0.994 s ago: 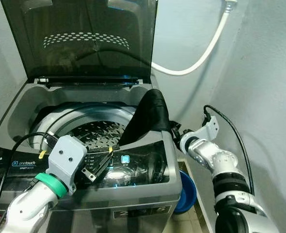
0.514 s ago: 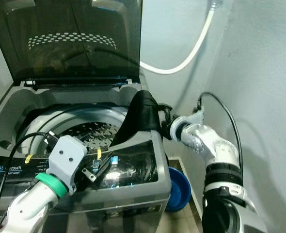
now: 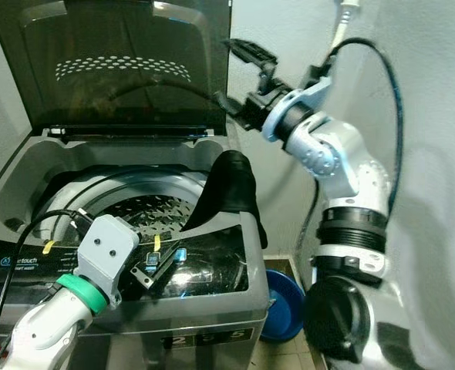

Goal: Clothes washing

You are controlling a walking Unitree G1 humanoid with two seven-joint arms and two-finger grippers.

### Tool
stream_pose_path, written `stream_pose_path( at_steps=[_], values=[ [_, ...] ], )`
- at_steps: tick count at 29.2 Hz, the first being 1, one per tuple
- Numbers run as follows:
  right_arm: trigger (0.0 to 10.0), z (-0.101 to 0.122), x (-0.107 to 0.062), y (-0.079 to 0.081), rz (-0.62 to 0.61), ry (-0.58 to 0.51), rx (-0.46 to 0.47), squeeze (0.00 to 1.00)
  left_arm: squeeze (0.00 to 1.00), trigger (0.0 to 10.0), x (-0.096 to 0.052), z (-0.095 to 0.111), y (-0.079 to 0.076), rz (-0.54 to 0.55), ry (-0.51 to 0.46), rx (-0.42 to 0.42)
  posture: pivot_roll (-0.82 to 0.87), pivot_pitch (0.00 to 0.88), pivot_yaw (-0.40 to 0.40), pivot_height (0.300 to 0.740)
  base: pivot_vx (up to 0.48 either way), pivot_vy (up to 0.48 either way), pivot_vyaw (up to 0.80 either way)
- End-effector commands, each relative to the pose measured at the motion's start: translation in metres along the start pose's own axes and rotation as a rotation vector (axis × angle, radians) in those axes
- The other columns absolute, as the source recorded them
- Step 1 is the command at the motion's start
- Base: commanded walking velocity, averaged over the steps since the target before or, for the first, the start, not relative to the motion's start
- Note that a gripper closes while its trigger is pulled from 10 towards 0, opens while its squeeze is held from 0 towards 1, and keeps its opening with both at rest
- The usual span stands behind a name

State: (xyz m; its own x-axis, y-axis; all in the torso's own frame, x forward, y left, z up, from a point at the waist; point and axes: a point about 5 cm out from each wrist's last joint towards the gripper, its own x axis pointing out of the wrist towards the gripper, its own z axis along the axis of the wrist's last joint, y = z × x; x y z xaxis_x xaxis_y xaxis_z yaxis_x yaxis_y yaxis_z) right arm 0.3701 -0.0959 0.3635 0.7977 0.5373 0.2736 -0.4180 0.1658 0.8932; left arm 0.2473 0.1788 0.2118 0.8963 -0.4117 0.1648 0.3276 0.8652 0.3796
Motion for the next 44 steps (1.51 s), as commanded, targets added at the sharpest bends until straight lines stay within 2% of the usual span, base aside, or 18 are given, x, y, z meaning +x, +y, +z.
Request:
stream_pose_path(
  at_steps=[1,2,3,5,6,8,10,12,13,14,15,16,19,25,30,35,42,44],
  values=[
    [10.0,-0.007,0.002,-0.015,-0.061,0.012,-0.037,0.0,0.0,10.0,-0.001,-0.003,-0.001,-0.008,0.005,-0.005,0.11,0.023,-0.003,0.74,0.0,0.0,0.0],
    [10.0,-0.007,0.0,-0.025,-0.112,0.002,-0.137,0.0,0.0,10.0,0.0,-0.003,-0.001,-0.009,0.005,-0.005,0.11,0.017,0.002,0.74,0.0,0.0,0.0],
    [10.0,-0.007,0.0,-0.025,-0.112,0.002,-0.137,0.0,0.0,10.0,0.0,-0.003,-0.001,-0.009,0.005,-0.005,0.11,0.017,0.002,0.74,0.0,0.0,0.0],
    [10.0,-0.009,-0.005,-0.057,-0.283,-0.034,-0.456,0.0,0.0,10.0,0.0,-0.003,-0.001,-0.011,0.004,-0.005,0.11,0.017,0.005,0.74,0.0,0.0,0.0],
    [10.0,-0.009,-0.005,-0.057,-0.283,-0.034,-0.456,0.0,0.0,10.0,0.0,-0.003,-0.001,-0.011,0.004,-0.005,0.11,0.017,0.005,0.74,0.0,0.0,0.0],
    [10.0,-0.009,-0.013,-0.087,-0.41,-0.062,-0.622,0.0,0.0,10.0,0.001,-0.003,-0.002,-0.013,0.002,-0.005,0.11,0.022,0.002,0.74,0.0,0.0,0.0],
    [10.0,-0.007,-0.018,-0.101,-0.454,-0.096,-0.579,0.0,0.0,10.0,0.001,-0.003,-0.002,-0.013,0.001,-0.005,0.11,0.024,0.001,0.74,0.0,0.0,0.0],
    [10.0,-0.007,-0.018,-0.101,-0.454,-0.096,-0.579,0.0,0.0,10.0,0.001,-0.003,-0.002,-0.013,0.001,-0.005,0.11,0.024,0.001,0.74,0.0,0.0,0.0],
    [10.0,-0.002,-0.025,-0.116,-0.498,-0.155,-0.452,0.0,0.0,10.0,0.001,-0.003,-0.002,-0.011,0.002,-0.007,0.12,0.027,0.0,0.74,0.0,0.0,0.0],
    [10.0,-0.002,-0.025,-0.116,-0.498,-0.155,-0.452,0.0,0.0,10.0,0.001,-0.003,-0.002,-0.011,0.002,-0.007,0.12,0.027,0.0,0.74,0.0,0.0,0.0],
    [10.0,0.003,-0.032,-0.131,-0.542,-0.207,-0.315,0.0,0.0,10.0,0.0,-0.003,-0.001,-0.008,0.003,-0.007,0.12,0.027,0.0,0.74,0.0,0.0,0.0],
    [10.0,0.003,-0.032,-0.131,-0.542,-0.207,-0.315,0.0,0.0,10.0,0.0,-0.003,-0.001,-0.008,0.003,-0.007,0.12,0.027,0.0,0.74,0.0,0.0,0.0],
    [10.0,0.003,-0.054,-0.171,-0.675,-0.287,-0.072,0.0,0.0,10.0,-0.001,-0.003,-0.001,-0.006,0.006,-0.009,0.12,0.033,0.0,0.74,0.0,0.0,0.0],
    [10.0,-0.025,-0.071,-0.204,-0.801,-0.179,-0.057,0.0,0.0,10.0,-0.001,-0.003,-0.001,-0.009,0.008,-0.013,0.11,0.034,0.006,0.74,0.0,0.0,0.0],
    [10.0,-0.055,-0.063,-0.201,-0.772,-0.016,-0.045,0.0,0.0,10.0,0.0,-0.003,-0.002,-0.014,0.007,-0.013,0.11,0.036,0.011,0.74,0.0,0.0,0.0],
    [10.0,-0.082,-0.034,-0.166,-0.588,0.157,0.062,0.0,0.0,10.0,0.001,-0.003,-0.002,-0.017,0.006,-0.014,0.11,0.037,0.012,0.74,0.0,0.0,0.0],
    [10.0,-0.077,-0.012,-0.123,-0.44,0.184,0.084,0.0,0.0,10.0,0.001,-0.003,-0.002,-0.014,0.006,-0.015,0.11,0.037,0.004,0.74,0.0,0.0,0.0],
    [10.0,-0.07,-0.003,-0.102,-0.375,0.183,0.081,0.0,0.0,10.0,0.001,-0.003,-0.002,-0.012,0.006,-0.015,0.11,0.038,0.002,0.74,0.0,0.0,0.0]
  ],
)
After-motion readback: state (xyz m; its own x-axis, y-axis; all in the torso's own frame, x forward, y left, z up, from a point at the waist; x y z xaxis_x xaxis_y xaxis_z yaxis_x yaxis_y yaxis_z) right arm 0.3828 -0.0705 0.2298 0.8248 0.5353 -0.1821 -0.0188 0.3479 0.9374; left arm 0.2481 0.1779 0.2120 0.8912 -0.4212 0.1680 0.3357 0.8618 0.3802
